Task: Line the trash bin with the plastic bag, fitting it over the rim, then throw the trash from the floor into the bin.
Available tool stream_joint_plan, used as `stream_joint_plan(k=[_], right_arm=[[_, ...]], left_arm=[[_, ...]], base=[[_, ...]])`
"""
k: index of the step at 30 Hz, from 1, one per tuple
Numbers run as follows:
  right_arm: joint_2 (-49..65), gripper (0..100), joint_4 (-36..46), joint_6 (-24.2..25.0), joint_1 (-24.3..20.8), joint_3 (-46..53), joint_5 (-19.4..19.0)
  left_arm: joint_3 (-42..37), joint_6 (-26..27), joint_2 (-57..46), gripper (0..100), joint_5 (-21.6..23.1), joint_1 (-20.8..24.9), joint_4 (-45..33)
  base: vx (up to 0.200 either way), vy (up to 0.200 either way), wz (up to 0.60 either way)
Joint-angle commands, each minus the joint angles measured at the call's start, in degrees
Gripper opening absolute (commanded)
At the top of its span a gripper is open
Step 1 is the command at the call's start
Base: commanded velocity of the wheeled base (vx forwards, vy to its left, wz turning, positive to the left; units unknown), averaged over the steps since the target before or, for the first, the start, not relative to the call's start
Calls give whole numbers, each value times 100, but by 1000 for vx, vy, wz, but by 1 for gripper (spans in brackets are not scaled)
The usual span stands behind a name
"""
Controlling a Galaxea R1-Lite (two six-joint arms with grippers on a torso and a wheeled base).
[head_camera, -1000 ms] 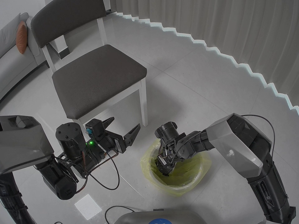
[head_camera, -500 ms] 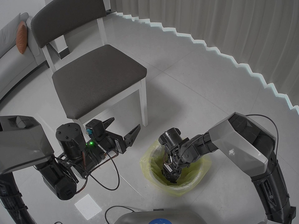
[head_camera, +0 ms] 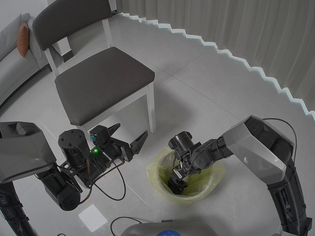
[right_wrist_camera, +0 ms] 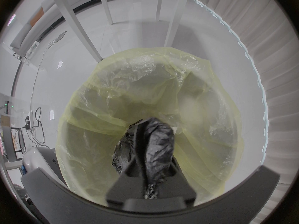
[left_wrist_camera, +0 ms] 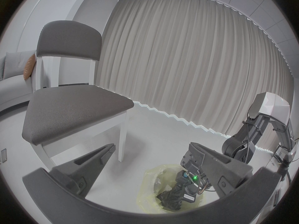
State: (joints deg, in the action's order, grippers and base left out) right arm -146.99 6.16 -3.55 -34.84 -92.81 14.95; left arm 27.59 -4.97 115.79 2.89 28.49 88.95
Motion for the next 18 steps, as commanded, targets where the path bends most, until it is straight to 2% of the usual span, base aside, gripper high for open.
stream_joint_plan(k=[1,9,18], right_arm=[[215,100,17,21,65,35,0],[698,100,8,38,364,342,0],[1779,100,-18,-164,1137,1406,-62]], left_arm=[[-8,-4,-3,100,1,-1,61],[-8,-4,23,100,1,16,61],[-8,-4,32,100,1,34,61]], base=[[0,0,0],[0,0,0],[0,0,0]])
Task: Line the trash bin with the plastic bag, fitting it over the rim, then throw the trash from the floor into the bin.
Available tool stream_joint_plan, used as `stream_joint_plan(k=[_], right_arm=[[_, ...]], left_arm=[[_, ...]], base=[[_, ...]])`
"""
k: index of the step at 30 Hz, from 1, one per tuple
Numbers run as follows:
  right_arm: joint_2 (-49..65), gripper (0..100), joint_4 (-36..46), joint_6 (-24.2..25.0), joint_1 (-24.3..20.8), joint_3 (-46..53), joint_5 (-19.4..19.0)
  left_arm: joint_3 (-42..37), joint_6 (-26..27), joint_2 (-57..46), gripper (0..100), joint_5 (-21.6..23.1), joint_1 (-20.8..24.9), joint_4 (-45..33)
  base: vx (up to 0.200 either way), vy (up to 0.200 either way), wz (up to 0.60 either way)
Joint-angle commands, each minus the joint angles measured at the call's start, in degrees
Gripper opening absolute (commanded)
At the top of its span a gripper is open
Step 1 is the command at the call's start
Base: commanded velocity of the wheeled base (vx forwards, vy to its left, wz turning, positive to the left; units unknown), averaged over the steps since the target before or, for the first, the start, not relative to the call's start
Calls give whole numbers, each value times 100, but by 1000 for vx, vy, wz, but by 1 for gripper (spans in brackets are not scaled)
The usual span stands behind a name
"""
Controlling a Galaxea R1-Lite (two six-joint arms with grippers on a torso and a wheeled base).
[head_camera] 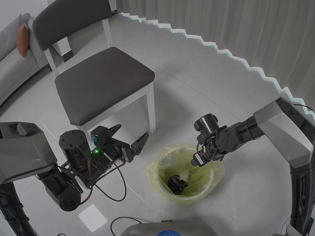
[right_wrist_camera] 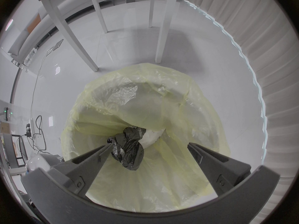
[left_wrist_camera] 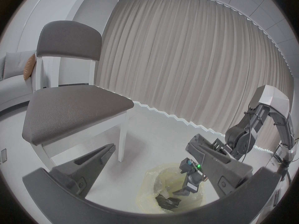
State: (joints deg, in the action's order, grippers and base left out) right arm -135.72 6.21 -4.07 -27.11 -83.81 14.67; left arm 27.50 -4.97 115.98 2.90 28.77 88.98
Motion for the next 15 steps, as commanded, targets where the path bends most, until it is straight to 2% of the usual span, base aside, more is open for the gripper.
stream_joint_plan(k=[1,8,15], right_arm=[[740,100,-32,-155,435,620,-43],[880,100,-418,-533,874,1359,-43],[441,100,-1025,-604,1068,1701,-51]], left_arm=[[-8,-4,12,100,0,23,58],[-34,-4,39,100,0,59,58],[-43,-4,100,100,0,85,58]], base=[[0,0,0],[0,0,0],[0,0,0]])
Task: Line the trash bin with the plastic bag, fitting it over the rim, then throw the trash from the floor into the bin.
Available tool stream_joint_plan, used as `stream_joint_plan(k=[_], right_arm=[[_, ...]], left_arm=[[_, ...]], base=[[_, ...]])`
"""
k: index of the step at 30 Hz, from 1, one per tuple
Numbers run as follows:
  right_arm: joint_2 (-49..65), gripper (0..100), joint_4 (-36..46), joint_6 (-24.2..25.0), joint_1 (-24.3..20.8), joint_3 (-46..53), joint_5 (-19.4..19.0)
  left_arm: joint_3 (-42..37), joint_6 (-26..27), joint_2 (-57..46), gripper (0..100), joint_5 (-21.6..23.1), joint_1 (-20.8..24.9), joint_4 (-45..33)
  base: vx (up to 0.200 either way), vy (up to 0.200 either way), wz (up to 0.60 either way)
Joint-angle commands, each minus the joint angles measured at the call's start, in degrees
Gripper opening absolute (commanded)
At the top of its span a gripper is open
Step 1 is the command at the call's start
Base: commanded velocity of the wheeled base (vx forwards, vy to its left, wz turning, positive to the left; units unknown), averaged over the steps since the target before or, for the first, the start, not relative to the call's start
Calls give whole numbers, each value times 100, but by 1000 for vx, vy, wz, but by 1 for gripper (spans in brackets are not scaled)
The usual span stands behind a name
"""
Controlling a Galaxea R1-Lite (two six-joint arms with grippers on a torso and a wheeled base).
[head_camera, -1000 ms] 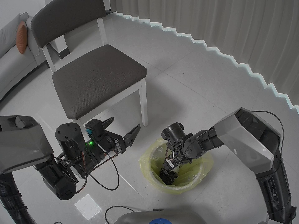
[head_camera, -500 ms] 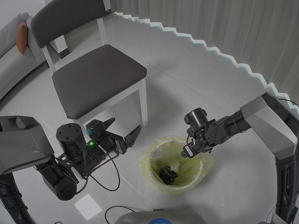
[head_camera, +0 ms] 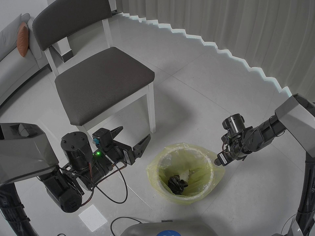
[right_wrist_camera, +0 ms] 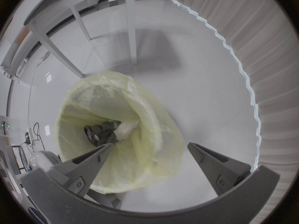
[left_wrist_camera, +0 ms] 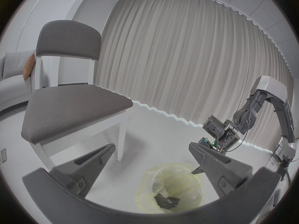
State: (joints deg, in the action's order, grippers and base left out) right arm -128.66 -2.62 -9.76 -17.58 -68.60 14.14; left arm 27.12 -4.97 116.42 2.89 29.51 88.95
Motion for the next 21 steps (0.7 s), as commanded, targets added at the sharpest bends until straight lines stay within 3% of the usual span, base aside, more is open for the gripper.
stream_joint_plan(k=[1,12,21], right_arm=[[-353,100,-169,-52,132,171,1],[-1258,100,-933,-439,440,-49,-8],[-1785,100,-942,-483,545,-813,-25]], left_arm=[[3,-4,74,100,1,11,61],[3,-12,285,100,-8,11,61],[56,-12,452,100,1,-51,61]], base=[[0,0,0],[0,0,0],[0,0,0]])
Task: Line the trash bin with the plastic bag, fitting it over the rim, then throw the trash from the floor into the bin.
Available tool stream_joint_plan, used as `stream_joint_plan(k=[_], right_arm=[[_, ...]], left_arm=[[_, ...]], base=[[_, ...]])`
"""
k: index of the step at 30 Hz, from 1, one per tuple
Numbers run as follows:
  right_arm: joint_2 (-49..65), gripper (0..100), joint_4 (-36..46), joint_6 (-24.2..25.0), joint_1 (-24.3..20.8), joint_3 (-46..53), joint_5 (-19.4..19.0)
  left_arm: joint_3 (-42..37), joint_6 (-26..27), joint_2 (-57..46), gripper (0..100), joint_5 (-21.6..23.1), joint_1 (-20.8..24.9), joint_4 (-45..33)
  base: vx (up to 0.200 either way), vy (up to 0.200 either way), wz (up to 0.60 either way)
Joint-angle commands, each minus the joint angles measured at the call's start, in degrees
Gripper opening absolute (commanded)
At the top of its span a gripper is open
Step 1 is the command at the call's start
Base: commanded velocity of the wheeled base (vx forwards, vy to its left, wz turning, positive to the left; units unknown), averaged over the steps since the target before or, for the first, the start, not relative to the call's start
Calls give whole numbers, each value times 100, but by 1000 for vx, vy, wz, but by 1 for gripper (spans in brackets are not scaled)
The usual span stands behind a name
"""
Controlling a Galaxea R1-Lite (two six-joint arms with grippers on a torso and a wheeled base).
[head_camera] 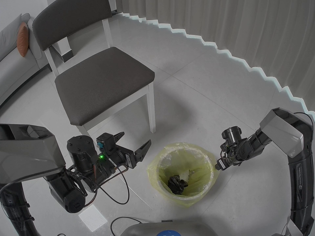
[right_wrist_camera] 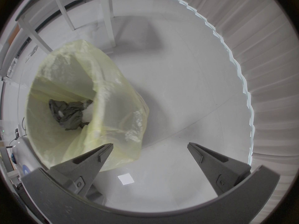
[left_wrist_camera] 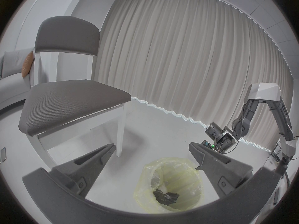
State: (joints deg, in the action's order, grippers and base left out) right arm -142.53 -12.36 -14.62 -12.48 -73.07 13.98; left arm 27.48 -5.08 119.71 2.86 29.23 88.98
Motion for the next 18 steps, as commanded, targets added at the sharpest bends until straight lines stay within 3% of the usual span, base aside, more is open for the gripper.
stream_joint_plan(k=[1,10,18], right_arm=[[-416,100,32,3,35,-436,-10],[-758,100,6,99,18,-1271,-54],[-328,100,32,3,220,-647,-45]], left_arm=[[21,-1,123,100,4,-23,58],[47,-10,263,100,-5,-32,58],[65,-10,316,100,4,-32,58]], base=[[0,0,0],[0,0,0],[0,0,0]])
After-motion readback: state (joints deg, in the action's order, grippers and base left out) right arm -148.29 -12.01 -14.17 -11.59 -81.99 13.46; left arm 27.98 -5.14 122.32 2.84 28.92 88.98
